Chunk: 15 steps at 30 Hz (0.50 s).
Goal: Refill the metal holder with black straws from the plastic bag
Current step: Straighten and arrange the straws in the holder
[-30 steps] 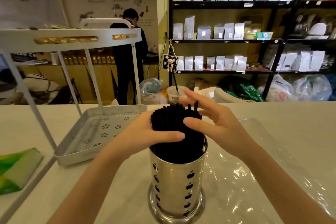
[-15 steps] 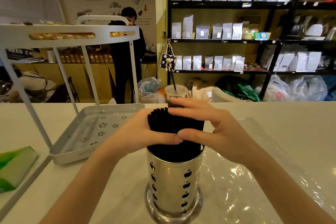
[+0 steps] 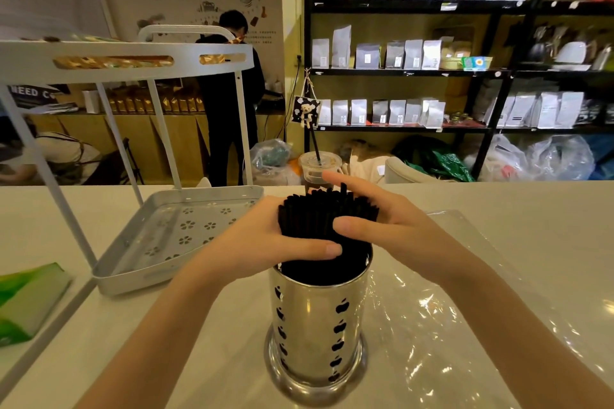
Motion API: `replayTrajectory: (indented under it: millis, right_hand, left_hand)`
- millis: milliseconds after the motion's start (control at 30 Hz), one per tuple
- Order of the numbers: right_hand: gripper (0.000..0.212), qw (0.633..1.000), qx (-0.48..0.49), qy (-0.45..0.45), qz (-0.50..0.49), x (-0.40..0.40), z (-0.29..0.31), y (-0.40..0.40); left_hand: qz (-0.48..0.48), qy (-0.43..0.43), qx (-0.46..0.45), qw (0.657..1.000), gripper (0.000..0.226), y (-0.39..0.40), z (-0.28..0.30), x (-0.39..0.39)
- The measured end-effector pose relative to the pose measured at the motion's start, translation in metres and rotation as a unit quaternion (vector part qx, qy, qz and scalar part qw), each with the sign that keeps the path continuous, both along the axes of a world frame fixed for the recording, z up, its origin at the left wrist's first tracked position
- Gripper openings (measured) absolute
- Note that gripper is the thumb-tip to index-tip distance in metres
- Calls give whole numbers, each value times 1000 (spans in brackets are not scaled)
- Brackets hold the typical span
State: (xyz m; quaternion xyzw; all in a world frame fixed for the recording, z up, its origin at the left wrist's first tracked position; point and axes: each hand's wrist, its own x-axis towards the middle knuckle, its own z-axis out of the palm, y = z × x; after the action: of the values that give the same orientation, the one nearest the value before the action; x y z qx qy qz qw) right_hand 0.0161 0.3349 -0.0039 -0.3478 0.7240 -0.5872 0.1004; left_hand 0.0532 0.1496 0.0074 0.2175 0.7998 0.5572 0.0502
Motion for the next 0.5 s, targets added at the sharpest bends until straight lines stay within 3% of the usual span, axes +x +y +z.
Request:
replayTrajectory:
  millis: [100, 267, 500]
  right_hand:
    - [42, 998, 18, 52, -7, 4, -1, -3]
    - [43, 998, 4, 68, 6, 14, 1, -6]
    - [65, 999, 5, 44, 11, 19, 1, 3]
  left_hand:
    - [2, 24, 4, 1000, 37, 0, 3, 4]
    - [-17, 49, 6, 999, 29, -3, 5, 10]
    - [-49, 60, -152, 985, 54, -12, 11, 19]
